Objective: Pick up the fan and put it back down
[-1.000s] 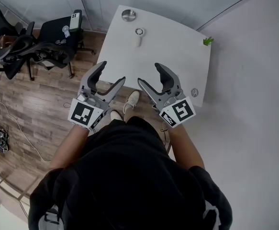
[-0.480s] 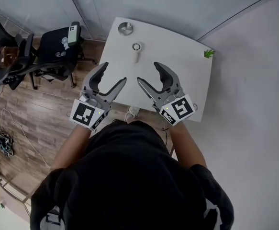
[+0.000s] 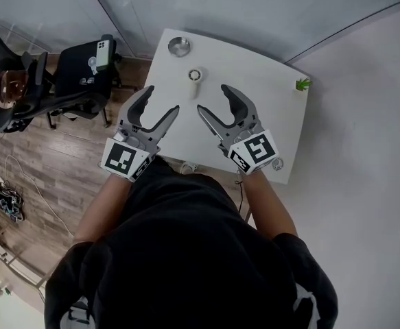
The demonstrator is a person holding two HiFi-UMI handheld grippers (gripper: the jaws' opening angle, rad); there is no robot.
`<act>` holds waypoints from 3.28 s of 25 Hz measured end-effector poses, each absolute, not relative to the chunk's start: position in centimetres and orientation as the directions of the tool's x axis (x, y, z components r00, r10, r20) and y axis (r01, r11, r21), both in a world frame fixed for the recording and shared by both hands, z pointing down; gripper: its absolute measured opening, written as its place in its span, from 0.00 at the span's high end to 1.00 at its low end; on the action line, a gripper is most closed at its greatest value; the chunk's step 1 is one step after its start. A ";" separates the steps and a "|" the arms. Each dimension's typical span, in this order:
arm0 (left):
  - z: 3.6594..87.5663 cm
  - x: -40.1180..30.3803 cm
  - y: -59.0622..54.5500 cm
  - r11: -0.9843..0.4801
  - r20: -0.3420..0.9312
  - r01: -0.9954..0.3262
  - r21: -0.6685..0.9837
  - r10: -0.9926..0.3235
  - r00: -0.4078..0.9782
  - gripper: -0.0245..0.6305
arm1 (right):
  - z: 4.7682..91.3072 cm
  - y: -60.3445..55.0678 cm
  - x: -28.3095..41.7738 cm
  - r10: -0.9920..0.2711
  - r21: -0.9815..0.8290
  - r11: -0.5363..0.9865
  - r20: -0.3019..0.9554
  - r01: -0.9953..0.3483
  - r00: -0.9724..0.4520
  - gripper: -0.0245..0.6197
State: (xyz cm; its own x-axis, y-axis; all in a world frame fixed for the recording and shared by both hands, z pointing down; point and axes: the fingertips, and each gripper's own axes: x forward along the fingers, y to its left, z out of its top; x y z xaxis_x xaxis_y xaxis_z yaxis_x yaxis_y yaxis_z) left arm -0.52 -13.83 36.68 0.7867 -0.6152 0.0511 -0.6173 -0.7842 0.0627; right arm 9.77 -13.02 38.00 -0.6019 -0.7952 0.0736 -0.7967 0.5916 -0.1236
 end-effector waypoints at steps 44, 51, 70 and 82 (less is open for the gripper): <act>55.1 1.1 -29.1 -0.943 0.152 -0.269 0.193 -0.242 0.958 0.56 | 69.6 -25.5 9.7 -0.719 -0.175 -0.072 0.692 -0.982 -0.071 0.45; 56.4 1.5 -30.0 -0.937 0.148 -0.286 0.200 -0.260 0.954 0.56 | 73.1 -25.6 10.3 -0.641 -0.149 -0.116 0.767 -0.982 -0.040 0.45; 58.6 1.4 -31.0 -0.922 0.169 -0.307 0.236 -0.272 0.947 0.56 | 78.8 -25.9 10.7 -0.512 -0.081 -0.165 0.859 -0.983 0.015 0.51; 58.6 1.0 -30.9 -0.921 0.173 -0.304 0.244 -0.267 0.948 0.57 | 78.9 -26.0 10.6 -0.493 -0.056 -0.169 0.869 -0.984 0.035 0.57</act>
State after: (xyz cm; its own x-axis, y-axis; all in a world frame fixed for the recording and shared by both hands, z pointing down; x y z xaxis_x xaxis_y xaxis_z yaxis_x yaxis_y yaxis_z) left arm 1.03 -30.90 58.62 0.9480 -0.2670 0.1729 -0.3039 -0.9210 0.2437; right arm 10.64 -26.04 78.90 0.0350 -0.4934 0.8691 -0.9839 -0.1693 -0.0565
